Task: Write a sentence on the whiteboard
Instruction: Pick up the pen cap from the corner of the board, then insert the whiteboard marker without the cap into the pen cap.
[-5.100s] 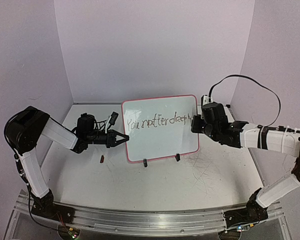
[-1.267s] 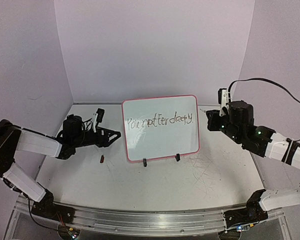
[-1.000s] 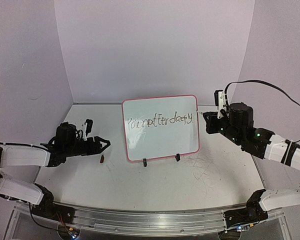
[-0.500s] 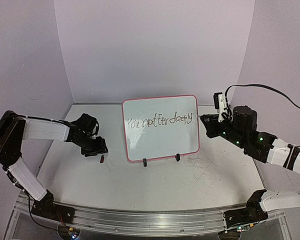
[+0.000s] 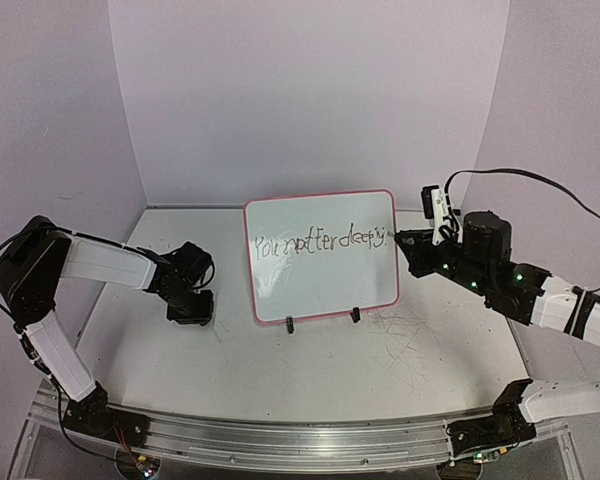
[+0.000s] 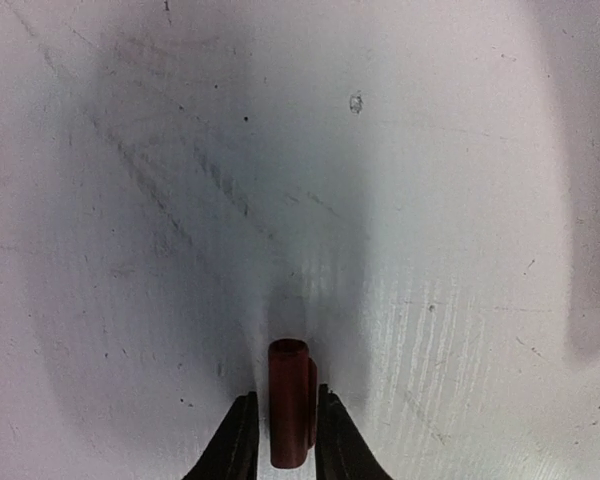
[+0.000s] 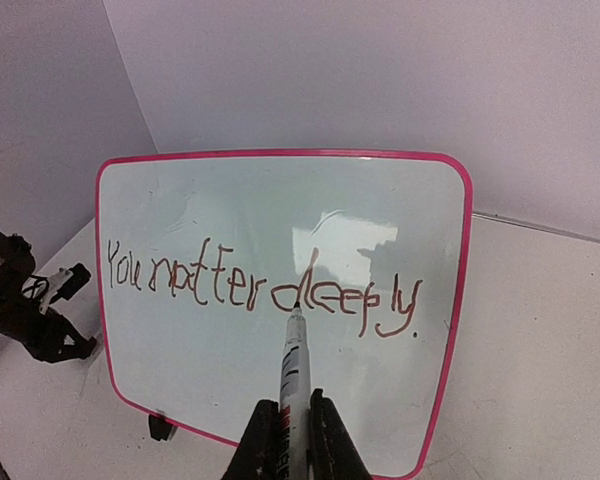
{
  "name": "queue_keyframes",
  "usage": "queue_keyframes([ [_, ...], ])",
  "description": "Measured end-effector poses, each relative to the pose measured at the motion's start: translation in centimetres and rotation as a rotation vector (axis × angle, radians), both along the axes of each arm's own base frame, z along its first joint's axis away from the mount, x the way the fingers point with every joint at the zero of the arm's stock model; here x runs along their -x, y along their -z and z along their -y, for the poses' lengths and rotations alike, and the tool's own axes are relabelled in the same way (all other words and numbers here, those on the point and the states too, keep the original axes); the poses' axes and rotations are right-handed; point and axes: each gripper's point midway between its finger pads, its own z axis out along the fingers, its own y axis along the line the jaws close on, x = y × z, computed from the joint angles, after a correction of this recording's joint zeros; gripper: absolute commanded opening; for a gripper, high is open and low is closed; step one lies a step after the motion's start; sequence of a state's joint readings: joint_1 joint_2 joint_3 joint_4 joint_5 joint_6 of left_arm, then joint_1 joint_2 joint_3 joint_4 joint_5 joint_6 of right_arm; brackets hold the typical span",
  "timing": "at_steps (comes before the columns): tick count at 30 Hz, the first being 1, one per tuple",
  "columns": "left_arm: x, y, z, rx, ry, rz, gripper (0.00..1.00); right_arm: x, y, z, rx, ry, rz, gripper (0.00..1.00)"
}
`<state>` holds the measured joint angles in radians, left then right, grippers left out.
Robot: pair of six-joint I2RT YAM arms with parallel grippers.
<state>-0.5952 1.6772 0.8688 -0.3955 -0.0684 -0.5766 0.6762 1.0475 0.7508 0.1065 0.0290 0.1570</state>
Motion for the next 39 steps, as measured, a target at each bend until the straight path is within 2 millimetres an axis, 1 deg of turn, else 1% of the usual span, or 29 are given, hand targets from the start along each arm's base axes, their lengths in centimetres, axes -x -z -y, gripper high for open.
queue_keyframes([
  [4, -0.2, -0.1, -0.3, -0.039, 0.0, 0.029, 0.07, -0.1, 0.6, -0.3, 0.009, -0.01, -0.015, 0.0],
  [7, -0.4, -0.7, -0.5, -0.05, -0.004, 0.06, 0.04, 0.0, 0.5, -0.5, 0.005, -0.023, -0.017, 0.0],
  [9, -0.2, -1.4, -0.8, -0.05, -0.007, 0.079, 0.04, 0.0, 0.2, -0.7, -0.001, -0.029, -0.013, 0.0],
  [11, -0.2, -2.7, -0.9, -0.031, -0.001, 0.112, 0.04, 0.0, -0.3, -1.0, -0.01, -0.042, -0.01, 0.0],
  [13, -0.3, -5.1, -0.6, 0.006, 0.017, 0.176, 0.04, -0.1, -0.8, -1.5, -0.021, -0.061, -0.009, 0.0],
  [15, -0.6, -8.3, 0.1, 0.061, 0.053, 0.262, 0.05, -0.3, -1.5, -2.4, -0.035, -0.096, -0.013, 0.0],
  [16, -0.6, -10.3, 0.7, 0.101, 0.084, 0.317, 0.06, -0.3, -1.8, -3.0, -0.042, -0.119, -0.019, 0.0],
  [18, -0.5, -14.5, 2.3, 0.196, 0.168, 0.447, 0.06, -0.3, -2.3, -4.3, -0.057, -0.174, -0.036, 0.0],
  [20, 0.2, -18.4, 4.1, 0.284, 0.273, 0.58, 0.05, -0.1, -2.9, -5.6, -0.073, -0.24, -0.06, 0.0],
  [21, 0.8, -20.1, 5.1, 0.315, 0.345, 0.651, 0.04, 0.0, -3.1, -6.3, -0.083, -0.272, -0.071, 0.0],
  [23, 2.1, -22.2, 7.0, 0.345, 0.479, 0.768, 0.03, 0.3, -3.8, -7.7, -0.111, -0.34, -0.1, 0.0],
  [24, 2.7, -22.7, 7.9, 0.348, 0.543, 0.814, 0.03, 0.5, -4.2, -8.4, -0.129, -0.378, -0.118, 0.0],
  [26, 3.7, -22.9, 9.3, 0.33, 0.662, 0.873, 0.02, 0.9, -4.6, -9.7, -0.163, -0.439, -0.154, 0.0],
  [29, 4.2, -22.9, 10.7, 0.277, 0.795, 0.945, 0.0, 1.2, -4.7, -11.7, -0.207, -0.521, -0.227, 0.0],
  [34, 4.8, -22.5, 12.1, 0.191, 0.934, 1.015, 0.0, 1.6, -3.2, -14.7, -0.213, -0.599, -0.363, 0.0],
  [39, 6.3, -22.6, 13.5, 0.127, 1.029, 1.075, 0.0, 2.9, -1.7, -16.5, -0.198, -0.656, -0.464, 0.0],
])
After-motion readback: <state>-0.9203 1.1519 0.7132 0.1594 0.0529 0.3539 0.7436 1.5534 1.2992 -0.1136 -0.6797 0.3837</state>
